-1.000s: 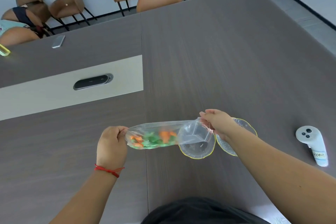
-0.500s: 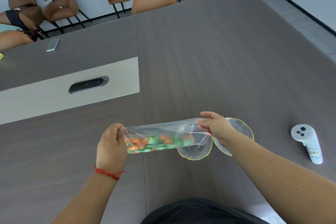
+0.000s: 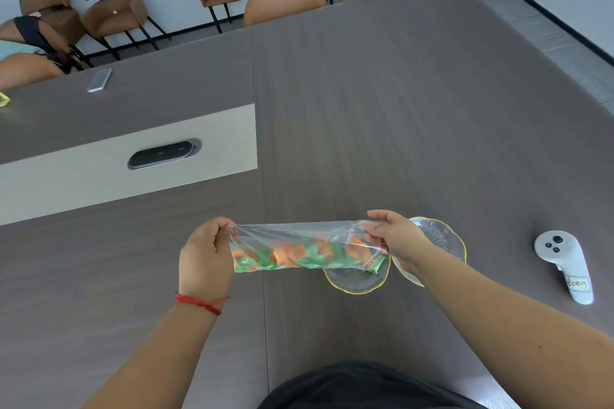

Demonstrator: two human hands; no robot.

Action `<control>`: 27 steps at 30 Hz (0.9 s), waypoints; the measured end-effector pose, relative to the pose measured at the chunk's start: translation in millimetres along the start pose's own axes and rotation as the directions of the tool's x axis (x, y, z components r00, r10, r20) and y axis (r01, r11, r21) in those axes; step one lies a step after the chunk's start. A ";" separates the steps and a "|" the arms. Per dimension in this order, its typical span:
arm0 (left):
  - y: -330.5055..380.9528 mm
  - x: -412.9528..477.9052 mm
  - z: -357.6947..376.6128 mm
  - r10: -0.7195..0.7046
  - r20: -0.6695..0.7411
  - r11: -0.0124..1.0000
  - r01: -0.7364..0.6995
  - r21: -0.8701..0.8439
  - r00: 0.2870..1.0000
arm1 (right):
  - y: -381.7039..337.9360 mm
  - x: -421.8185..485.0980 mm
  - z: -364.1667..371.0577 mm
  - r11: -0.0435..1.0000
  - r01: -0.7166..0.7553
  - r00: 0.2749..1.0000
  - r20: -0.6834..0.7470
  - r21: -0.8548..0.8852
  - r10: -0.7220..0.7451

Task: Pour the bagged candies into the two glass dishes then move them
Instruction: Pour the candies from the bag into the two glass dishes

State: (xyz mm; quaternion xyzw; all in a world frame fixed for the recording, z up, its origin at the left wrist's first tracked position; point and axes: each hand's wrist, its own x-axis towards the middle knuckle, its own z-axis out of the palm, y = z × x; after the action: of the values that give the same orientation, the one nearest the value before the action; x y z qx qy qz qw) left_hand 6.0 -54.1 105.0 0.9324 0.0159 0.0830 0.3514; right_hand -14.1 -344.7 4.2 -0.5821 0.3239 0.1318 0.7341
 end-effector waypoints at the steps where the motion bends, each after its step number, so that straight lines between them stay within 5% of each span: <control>1: 0.4 -0.1 -0.3 0.003 -0.006 1.000 -0.003 -0.007 1.000 | -1.0 -0.4 0.5 1.000 0.008 1.000 -0.001 -0.004 -0.008; 23: 19.3 -9.9 -20.2 0.026 -0.095 0.998 -0.032 -0.063 0.995 | -5.7 -3.8 12.5 1.000 0.020 1.000 0.009 -0.008 -0.020; 27: 6.2 -4.4 -12.8 -0.058 -0.057 0.997 0.055 -0.056 0.997 | -3.7 -4.5 13.3 1.000 0.014 1.000 0.015 -0.003 -0.014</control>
State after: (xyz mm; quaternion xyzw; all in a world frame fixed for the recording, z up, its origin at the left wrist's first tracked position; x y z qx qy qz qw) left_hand -0.6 -50.8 117.9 0.9188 0.0503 0.1008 0.3783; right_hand -11.1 -332.4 11.4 -0.5846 0.3142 0.1313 0.7364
